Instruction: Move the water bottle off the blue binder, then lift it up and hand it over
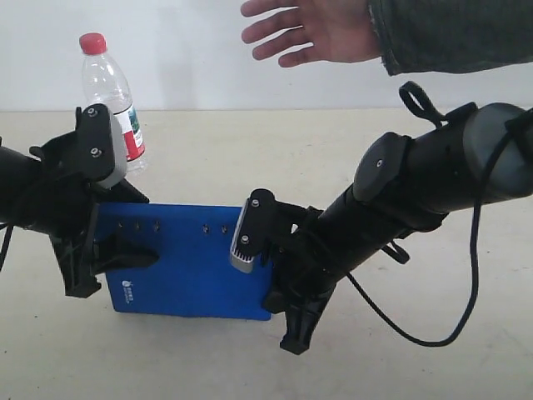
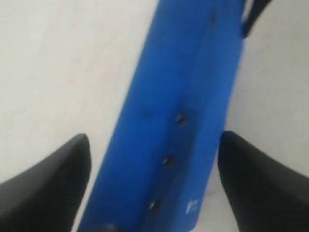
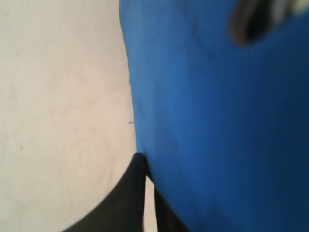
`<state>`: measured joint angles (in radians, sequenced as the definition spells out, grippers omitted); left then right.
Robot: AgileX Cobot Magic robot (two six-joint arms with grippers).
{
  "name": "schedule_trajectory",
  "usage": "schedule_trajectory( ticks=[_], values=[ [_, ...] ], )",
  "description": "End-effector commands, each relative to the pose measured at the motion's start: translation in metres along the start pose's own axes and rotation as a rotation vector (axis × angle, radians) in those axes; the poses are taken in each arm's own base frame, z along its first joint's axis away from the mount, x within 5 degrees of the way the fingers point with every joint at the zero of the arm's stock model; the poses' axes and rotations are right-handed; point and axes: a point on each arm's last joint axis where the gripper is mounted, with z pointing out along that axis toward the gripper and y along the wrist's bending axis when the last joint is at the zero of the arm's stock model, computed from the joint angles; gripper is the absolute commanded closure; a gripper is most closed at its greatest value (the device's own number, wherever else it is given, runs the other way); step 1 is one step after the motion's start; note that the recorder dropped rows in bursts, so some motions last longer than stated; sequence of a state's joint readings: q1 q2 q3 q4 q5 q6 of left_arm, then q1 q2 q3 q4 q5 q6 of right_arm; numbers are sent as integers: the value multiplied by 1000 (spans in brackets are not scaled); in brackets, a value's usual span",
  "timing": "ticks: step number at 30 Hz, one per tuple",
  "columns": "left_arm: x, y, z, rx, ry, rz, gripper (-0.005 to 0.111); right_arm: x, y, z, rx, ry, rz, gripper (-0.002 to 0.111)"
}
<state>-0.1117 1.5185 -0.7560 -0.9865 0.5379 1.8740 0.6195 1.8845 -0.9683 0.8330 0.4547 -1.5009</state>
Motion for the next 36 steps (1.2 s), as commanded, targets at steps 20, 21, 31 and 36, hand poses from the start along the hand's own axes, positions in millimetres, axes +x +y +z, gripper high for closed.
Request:
schedule_trajectory(
  ticks=[20, 21, 31, 36],
  values=[
    [-7, 19, -28, -295, 2, -124, 102, -1, -10, -3, 103, -17, 126, 47],
    [-9, 18, -35, -313, -11, -114, 102, -2, -10, -4, 108, -23, 147, 47],
    [-12, -3, -78, -407, -42, -101, 102, -28, 8, -79, 102, -110, 253, 58],
    [-5, -37, -107, -471, -95, -121, 102, -21, 32, -131, 78, 5, 331, 107]
  ],
)
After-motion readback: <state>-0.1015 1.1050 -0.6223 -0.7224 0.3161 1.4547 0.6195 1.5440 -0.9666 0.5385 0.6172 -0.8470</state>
